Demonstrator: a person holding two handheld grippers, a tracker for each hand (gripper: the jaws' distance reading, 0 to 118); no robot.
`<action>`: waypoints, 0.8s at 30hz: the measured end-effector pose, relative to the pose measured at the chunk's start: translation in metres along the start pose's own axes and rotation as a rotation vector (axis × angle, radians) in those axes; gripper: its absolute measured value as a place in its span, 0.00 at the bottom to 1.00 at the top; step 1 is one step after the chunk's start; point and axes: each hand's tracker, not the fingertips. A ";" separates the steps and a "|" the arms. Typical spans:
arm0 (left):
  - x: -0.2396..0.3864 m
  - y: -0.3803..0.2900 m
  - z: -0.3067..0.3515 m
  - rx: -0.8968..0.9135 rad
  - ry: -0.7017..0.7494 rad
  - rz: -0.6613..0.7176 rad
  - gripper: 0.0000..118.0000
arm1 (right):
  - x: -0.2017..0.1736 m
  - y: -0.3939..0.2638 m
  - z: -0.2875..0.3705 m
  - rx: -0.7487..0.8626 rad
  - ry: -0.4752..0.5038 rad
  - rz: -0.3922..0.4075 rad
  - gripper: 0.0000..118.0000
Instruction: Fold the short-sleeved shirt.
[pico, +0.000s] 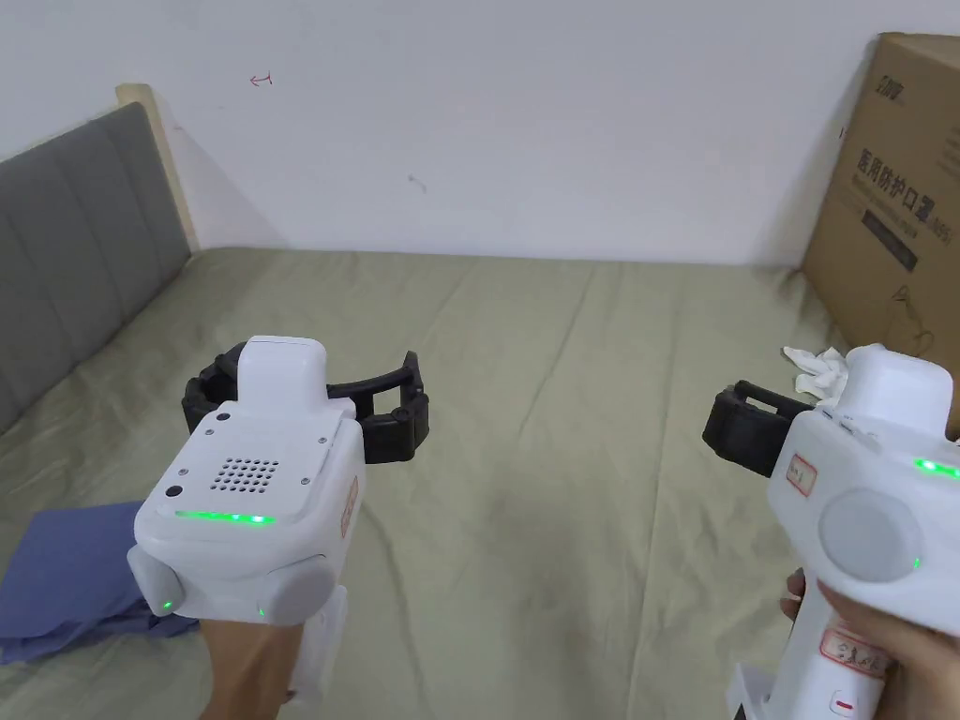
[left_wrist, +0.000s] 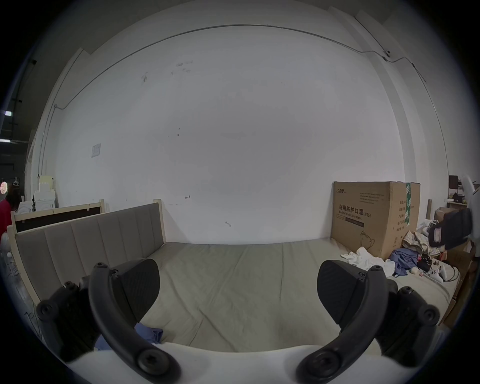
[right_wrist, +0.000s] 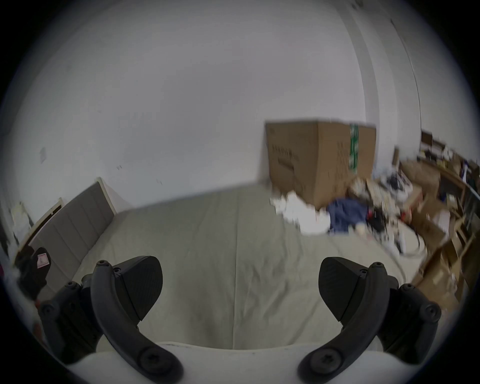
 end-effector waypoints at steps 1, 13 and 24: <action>0.000 0.000 0.000 0.000 -0.002 0.004 1.00 | 0.000 0.003 -0.003 -0.048 -0.011 -0.007 1.00; -0.002 0.001 0.001 0.002 0.001 -0.002 1.00 | -0.008 -0.001 -0.012 -0.087 -0.074 0.046 1.00; -0.003 0.004 0.003 0.014 -0.001 0.000 1.00 | -0.004 -0.002 -0.002 0.033 -0.010 0.060 1.00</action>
